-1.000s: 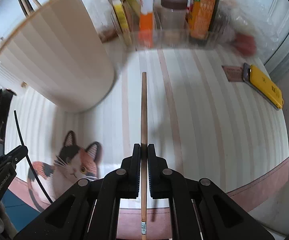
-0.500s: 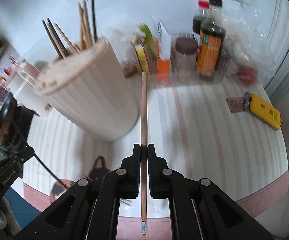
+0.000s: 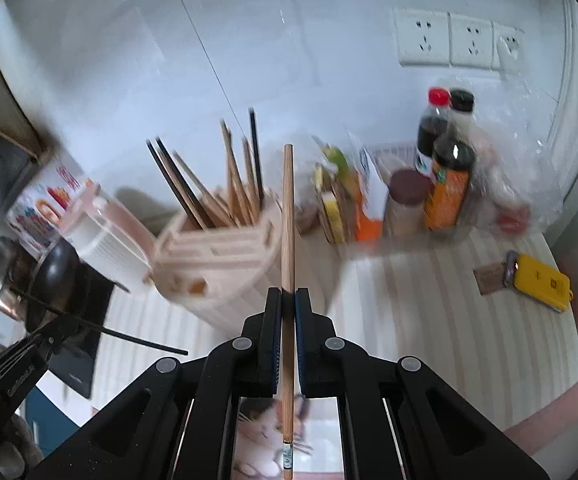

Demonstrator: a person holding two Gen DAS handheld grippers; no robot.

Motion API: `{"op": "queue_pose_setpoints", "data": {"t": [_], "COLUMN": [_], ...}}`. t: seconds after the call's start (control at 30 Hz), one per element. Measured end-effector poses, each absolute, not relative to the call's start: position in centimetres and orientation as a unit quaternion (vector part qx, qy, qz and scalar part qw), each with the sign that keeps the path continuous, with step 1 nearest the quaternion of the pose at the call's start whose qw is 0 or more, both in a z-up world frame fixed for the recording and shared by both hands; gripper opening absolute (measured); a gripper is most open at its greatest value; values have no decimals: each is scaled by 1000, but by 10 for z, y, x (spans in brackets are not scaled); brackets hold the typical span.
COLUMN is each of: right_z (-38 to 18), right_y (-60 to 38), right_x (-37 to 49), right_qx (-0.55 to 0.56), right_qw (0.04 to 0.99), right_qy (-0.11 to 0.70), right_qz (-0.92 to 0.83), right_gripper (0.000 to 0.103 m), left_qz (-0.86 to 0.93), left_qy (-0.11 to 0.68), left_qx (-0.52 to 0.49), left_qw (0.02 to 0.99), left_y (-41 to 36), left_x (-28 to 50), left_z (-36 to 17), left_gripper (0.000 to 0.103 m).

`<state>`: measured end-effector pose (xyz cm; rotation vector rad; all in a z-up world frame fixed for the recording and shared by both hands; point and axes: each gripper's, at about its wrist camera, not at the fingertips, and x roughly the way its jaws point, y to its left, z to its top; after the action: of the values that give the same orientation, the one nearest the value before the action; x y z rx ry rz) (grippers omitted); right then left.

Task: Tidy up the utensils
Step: 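Lower both chopsticks into the holder slots and open both tools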

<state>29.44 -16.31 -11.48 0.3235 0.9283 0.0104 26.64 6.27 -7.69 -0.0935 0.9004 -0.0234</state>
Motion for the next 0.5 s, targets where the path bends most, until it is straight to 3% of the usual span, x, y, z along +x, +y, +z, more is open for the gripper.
{"op": "queue_pose_setpoints", "data": {"t": [0.5], "right_z": [-44], "right_y": [-161], "right_x": [373], "right_qx": [187], "right_qw": [906], "right_qy": [379], "right_qz": [16], "right_gripper": [7], "left_qz": [-56], "left_qy": [360], "left_qx": [-82], "left_qw": [928], "left_y": [58], "left_x": [297], "left_z": [31], "left_gripper": [2]}}
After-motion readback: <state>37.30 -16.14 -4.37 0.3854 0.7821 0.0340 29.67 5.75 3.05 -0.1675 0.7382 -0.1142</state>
